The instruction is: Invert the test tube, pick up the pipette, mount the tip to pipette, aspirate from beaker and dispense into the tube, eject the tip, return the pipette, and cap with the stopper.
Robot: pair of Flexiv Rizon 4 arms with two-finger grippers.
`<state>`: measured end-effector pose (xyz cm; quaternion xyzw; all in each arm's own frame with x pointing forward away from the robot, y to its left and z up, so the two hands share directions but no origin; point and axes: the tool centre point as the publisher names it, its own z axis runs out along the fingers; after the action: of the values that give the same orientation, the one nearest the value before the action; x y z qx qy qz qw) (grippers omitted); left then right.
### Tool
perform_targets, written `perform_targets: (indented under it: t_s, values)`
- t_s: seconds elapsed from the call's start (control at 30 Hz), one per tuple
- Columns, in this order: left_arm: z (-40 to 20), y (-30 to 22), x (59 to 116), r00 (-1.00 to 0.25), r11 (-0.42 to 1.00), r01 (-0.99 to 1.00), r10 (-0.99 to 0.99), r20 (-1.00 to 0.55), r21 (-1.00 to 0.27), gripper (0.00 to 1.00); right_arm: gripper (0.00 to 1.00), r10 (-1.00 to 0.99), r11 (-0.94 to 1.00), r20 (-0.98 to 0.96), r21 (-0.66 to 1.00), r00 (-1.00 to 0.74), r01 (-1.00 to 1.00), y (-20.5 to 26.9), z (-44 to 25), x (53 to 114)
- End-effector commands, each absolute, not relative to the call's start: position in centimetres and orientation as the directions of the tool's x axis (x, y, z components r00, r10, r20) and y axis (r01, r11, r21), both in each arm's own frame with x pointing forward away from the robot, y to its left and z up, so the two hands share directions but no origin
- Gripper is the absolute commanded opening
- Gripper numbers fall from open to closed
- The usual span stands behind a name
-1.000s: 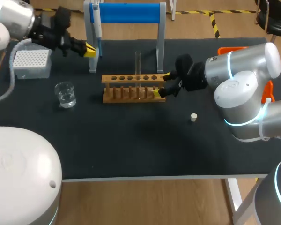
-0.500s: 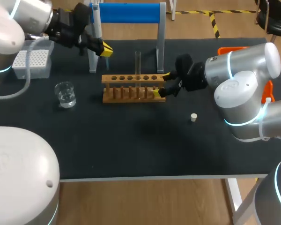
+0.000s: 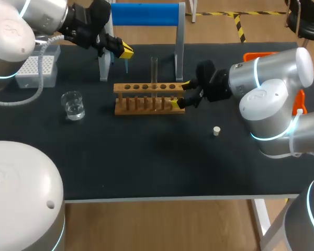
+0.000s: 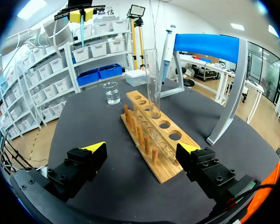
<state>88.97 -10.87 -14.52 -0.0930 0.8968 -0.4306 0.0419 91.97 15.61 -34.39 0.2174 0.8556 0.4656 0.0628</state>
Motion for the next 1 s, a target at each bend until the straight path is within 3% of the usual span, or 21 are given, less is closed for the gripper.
perform_targets:
  t_s: [0.03,1.0]
  values:
    - [-14.51,-11.38,89.05,-0.979,0.615,-0.125,-0.205,-0.005,-0.779,0.00,1.00,0.430,0.473,0.095,0.823,-0.898,0.314,15.58,-34.35,91.94]
    - [-14.49,-11.42,89.08,-0.979,0.616,-0.124,-0.203,-0.005,-0.778,0.00,1.00,0.433,0.465,0.086,0.831,-0.897,0.304,15.04,-33.74,91.57]
